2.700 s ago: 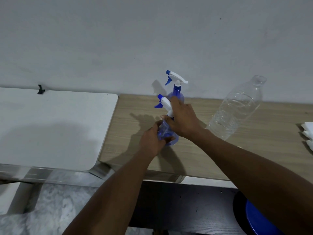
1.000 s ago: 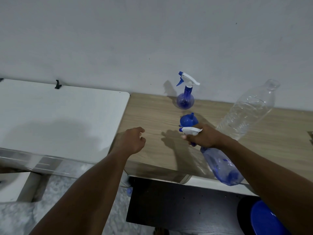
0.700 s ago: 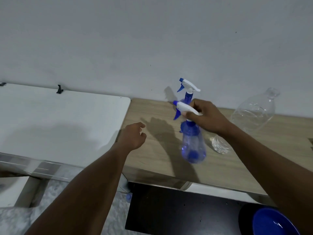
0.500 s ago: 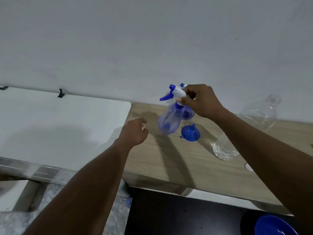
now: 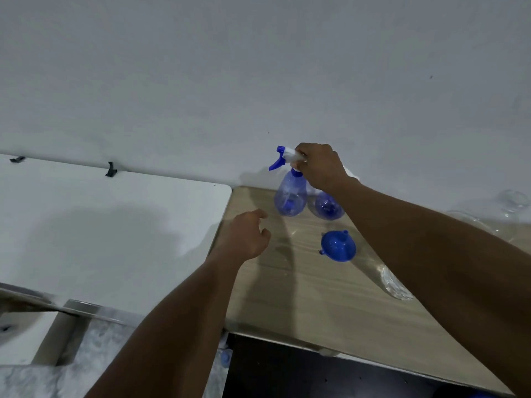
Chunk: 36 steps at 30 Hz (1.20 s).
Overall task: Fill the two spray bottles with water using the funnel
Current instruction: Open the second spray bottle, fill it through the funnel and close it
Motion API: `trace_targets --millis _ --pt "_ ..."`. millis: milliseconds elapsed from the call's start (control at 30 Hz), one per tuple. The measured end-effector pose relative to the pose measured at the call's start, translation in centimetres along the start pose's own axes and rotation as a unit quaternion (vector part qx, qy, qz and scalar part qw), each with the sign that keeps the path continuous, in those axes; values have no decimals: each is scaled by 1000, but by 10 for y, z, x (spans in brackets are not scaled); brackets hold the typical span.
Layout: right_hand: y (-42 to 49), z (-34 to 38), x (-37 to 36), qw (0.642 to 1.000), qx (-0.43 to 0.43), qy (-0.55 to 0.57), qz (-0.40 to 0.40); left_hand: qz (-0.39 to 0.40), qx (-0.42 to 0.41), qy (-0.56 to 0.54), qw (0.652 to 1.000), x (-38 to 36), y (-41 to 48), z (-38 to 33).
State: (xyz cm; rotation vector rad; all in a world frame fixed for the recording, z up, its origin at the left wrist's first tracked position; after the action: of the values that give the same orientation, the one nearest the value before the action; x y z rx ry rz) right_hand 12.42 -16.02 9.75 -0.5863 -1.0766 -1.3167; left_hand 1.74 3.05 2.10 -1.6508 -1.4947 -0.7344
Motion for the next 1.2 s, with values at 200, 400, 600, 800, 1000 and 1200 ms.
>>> trace_targets --millis 200,400,600,800,1000,1200 --pt "15 -6 -5 990 35 -138 23 12 -5 11 1000 -4 5 -3" --pt "-12 -36 32 980 -31 -64 -186 25 -13 16 999 -12 6 -10" --pt "-43 -84 11 983 -123 -131 38 46 -19 15 999 -30 -1 -19" --pt "-63 -76 29 988 -84 -125 -29 41 -33 5 999 -38 -7 -29" --pt "-93 -21 69 998 36 -29 -50 14 -69 -56 996 -44 -24 -43" --pt "-155 14 35 996 90 12 25 37 -82 -113 989 -66 -52 -38"
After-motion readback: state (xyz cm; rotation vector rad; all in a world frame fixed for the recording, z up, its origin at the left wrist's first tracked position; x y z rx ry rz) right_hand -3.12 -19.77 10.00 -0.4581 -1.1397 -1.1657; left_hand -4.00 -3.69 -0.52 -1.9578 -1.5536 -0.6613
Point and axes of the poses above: each hand's wrist, its own y-axis towards the middle knuckle, its own x-axis out of the back of the hand, z = x × y, the point moved 4 cm from there along y, towards the middle knuckle, and after that the axes turned 6 degrees about x, right-handed, at the moved point
